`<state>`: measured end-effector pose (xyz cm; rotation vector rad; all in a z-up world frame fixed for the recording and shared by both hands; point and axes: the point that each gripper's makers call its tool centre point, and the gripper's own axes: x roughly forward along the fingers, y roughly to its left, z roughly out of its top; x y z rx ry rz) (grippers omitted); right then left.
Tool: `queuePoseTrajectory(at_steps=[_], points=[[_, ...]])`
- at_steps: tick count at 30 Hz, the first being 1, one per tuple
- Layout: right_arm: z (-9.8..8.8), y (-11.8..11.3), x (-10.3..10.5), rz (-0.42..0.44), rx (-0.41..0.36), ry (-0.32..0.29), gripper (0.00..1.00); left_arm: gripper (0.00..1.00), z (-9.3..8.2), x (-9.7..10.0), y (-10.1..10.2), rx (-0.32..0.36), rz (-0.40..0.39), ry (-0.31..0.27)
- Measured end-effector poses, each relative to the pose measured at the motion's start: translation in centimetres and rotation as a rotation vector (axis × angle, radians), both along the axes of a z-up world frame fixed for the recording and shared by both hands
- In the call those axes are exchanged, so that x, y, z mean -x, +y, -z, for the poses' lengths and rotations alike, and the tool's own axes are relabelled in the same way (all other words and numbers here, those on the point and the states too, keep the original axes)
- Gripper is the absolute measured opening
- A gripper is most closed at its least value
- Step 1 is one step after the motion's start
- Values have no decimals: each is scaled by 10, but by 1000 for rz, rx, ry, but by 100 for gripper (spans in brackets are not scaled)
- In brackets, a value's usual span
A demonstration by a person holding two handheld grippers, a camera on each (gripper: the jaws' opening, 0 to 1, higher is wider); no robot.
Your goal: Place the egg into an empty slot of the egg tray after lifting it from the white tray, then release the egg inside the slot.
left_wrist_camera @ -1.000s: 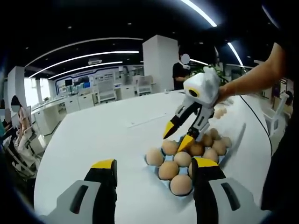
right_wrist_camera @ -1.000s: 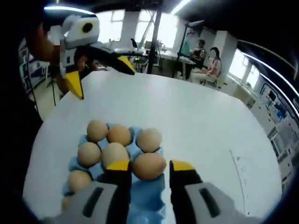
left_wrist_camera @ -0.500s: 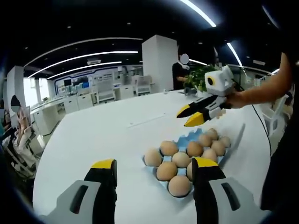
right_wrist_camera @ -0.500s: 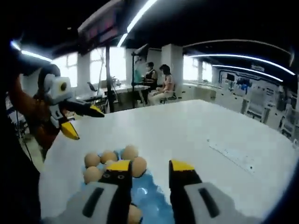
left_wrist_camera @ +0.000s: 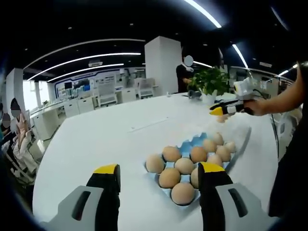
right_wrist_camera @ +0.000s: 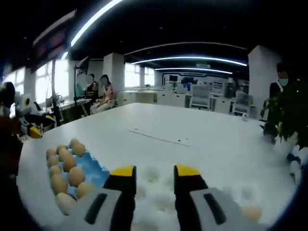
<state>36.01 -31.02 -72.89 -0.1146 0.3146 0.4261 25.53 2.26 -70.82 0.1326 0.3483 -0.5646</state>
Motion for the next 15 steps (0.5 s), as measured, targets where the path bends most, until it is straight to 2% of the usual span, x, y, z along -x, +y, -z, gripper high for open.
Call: queuePoseTrajectory(at_steps=[2, 4, 6, 9, 11, 15], points=[[6, -20, 0, 72, 23, 10, 31, 66, 0, 0, 0, 5, -1, 1], [10, -37, 1, 134, 66, -12, 29, 66, 0, 1, 0, 4, 1, 1], [17, -46, 3, 167, 80, 5, 29, 66, 0, 1, 0, 2, 1, 2], [30, -44, 7, 176, 42, 63, 29, 66, 1, 2, 1, 3, -2, 4], [39, -45, 9, 177, 79, 79, 29, 66, 0, 2, 1, 2, -1, 4], [47, -46, 11, 191, 72, 110, 29, 66, 0, 2, 3, 1, -4, 4]])
